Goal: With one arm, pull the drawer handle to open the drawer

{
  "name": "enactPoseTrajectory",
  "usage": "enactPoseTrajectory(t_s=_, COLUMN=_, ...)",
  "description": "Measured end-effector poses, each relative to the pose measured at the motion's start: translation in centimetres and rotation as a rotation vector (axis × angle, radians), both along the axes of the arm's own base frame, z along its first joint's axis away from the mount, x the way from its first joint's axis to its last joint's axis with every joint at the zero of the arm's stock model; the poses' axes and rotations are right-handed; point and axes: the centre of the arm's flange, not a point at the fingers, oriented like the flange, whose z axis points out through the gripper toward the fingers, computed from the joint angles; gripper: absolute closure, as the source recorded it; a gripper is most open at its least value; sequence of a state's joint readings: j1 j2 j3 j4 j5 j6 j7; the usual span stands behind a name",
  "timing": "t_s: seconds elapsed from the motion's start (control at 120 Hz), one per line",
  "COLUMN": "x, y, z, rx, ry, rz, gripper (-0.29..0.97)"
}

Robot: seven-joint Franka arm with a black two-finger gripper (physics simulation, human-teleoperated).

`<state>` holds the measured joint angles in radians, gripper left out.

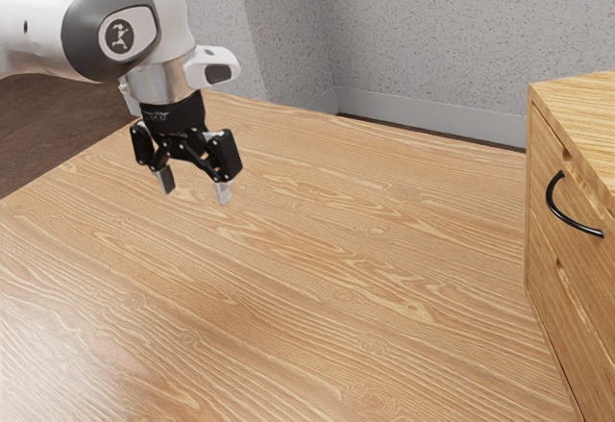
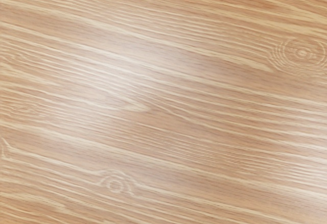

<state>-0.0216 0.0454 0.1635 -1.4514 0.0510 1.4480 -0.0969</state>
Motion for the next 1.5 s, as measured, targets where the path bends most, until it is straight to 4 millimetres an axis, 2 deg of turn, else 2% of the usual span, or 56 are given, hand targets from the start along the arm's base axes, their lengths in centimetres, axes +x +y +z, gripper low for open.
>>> enactPoseTrajectory(t_s=0.242, x=-0.4, y=2.2, z=0.5, rx=-0.005, ry=-0.016, rz=0.0, gripper=0.0)
enactPoseTrajectory(t_s=0.283, x=-1.2, y=2.1, z=2.3, rx=-0.005, ry=-0.05, rz=-0.005, gripper=0.0)
enactPoseTrajectory(t_s=0.342, x=-3.5, y=1.6, z=6.3, rx=-0.008, ry=-0.124, rz=0.006, gripper=0.0)
enactPoseTrajectory(t_s=0.375, x=-4.6, y=1.3, z=7.9, rx=-0.011, ry=-0.155, rz=0.029, gripper=0.0)
enactPoseTrajectory(t_s=0.425, x=-5.4, y=0.5, z=9.0, rx=-0.031, ry=-0.179, rz=0.065, gripper=0.0)
enactPoseTrajectory(t_s=0.492, x=-5.5, y=-1.7, z=9.6, rx=-0.074, ry=-0.194, rz=0.116, gripper=0.0)
enactPoseTrajectory(t_s=0.575, x=-4.8, y=-4.5, z=9.5, rx=-0.113, ry=-0.204, rz=0.197, gripper=0.0)
enactPoseTrajectory(t_s=0.783, x=-1.7, y=-8.1, z=7.5, rx=-0.18, ry=-0.234, rz=0.411, gripper=0.0)
enactPoseTrajectory(t_s=0.892, x=-0.9, y=-8.7, z=7.3, rx=-0.204, ry=-0.26, rz=0.517, gripper=0.0)
enactPoseTrajectory(t_s=1.1, x=0.2, y=-8.4, z=7.5, rx=-0.219, ry=-0.315, rz=0.702, gripper=0.0)
enactPoseTrajectory(t_s=1.225, x=0.1, y=-10.1, z=7.2, rx=-0.242, ry=-0.328, rz=0.755, gripper=0.0)
enactPoseTrajectory(t_s=1.383, x=-1.6, y=-15.2, z=6.2, rx=-0.307, ry=-0.344, rz=0.75, gripper=0.0)
enactPoseTrajectory(t_s=1.5, x=-1.6, y=-16.5, z=5.8, rx=-0.345, ry=-0.366, rz=0.778, gripper=0.0)
